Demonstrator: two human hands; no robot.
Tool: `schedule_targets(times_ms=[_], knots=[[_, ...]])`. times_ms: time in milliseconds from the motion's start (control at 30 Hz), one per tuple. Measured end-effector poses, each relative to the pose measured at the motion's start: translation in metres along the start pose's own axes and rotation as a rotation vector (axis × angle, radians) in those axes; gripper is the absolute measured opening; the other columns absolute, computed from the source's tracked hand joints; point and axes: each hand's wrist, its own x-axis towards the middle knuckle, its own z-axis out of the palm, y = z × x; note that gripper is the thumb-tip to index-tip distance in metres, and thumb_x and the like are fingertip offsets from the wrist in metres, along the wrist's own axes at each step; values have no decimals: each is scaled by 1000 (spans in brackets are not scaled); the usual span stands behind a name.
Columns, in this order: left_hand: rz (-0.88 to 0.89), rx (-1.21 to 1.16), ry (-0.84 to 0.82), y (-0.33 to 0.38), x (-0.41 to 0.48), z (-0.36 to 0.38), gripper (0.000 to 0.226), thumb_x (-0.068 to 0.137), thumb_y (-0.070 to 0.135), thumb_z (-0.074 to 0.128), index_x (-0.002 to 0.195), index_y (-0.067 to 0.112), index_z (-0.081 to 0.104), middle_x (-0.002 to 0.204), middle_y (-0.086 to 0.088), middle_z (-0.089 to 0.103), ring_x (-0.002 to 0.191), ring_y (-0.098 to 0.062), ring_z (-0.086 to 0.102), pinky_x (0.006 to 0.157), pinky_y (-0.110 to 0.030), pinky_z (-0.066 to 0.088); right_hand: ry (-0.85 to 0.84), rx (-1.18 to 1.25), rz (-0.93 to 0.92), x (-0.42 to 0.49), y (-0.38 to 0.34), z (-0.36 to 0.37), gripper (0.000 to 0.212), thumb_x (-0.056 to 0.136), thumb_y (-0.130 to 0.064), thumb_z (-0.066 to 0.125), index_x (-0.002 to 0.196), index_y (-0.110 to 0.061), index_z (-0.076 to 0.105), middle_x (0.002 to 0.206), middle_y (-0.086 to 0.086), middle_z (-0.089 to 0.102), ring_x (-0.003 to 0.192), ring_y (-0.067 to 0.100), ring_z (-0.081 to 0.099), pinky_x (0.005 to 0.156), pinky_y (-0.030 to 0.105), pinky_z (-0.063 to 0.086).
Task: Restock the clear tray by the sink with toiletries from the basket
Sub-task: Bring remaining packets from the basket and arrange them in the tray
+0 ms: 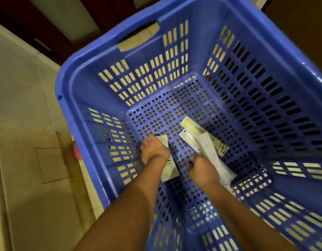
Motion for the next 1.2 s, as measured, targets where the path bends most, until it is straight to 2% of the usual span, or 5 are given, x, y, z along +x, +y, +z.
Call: schedule_targets(times_ms=[567, 733, 967, 1100, 1200], knots=[[-195, -287, -25, 14, 0, 35, 68, 95, 22, 54, 145, 5, 11, 145, -17, 37, 122, -37, 49, 89, -43, 46, -70, 347, 197, 15, -27, 24, 41, 101, -19, 25, 140, -6, 30, 94, 10, 55, 81, 25, 56, 68, 35, 45], [-81, -472, -15, 13, -5, 34, 41, 97, 19, 49, 134, 4, 42, 133, -16, 53, 116, -37, 53, 91, -43, 48, -94, 387, 153, 10, -14, 20, 4, 90, -9, 51, 94, -7, 52, 75, 2, 50, 67, 20, 48, 57, 30, 37], [-298, -1079, 57, 19, -22, 15, 60, 99, 11, 44, 150, 11, 13, 153, -11, 27, 136, -34, 35, 108, -46, 34, -59, 852, 322, 1, 14, -22, 24, 87, -5, 63, 69, -10, 48, 65, 6, 46, 63, 20, 46, 65, 36, 43], [-370, -1268, -96, 22, -35, 1, 34, 95, 5, 46, 129, 4, 46, 94, -8, 56, 82, -24, 53, 75, -37, 45, 8, 1030, 304, -8, 15, -53, 13, 91, -4, 56, 92, 9, 58, 107, 28, 60, 102, 42, 57, 97, 52, 45], [-285, -1257, -189, 23, -55, -17, 17, 95, 4, 46, 111, 7, 51, 83, -3, 52, 77, -22, 52, 62, -34, 45, 47, 1111, 238, -17, 12, -69, 19, 96, -4, 46, 94, 10, 60, 92, 27, 62, 81, 40, 59, 74, 46, 52]])
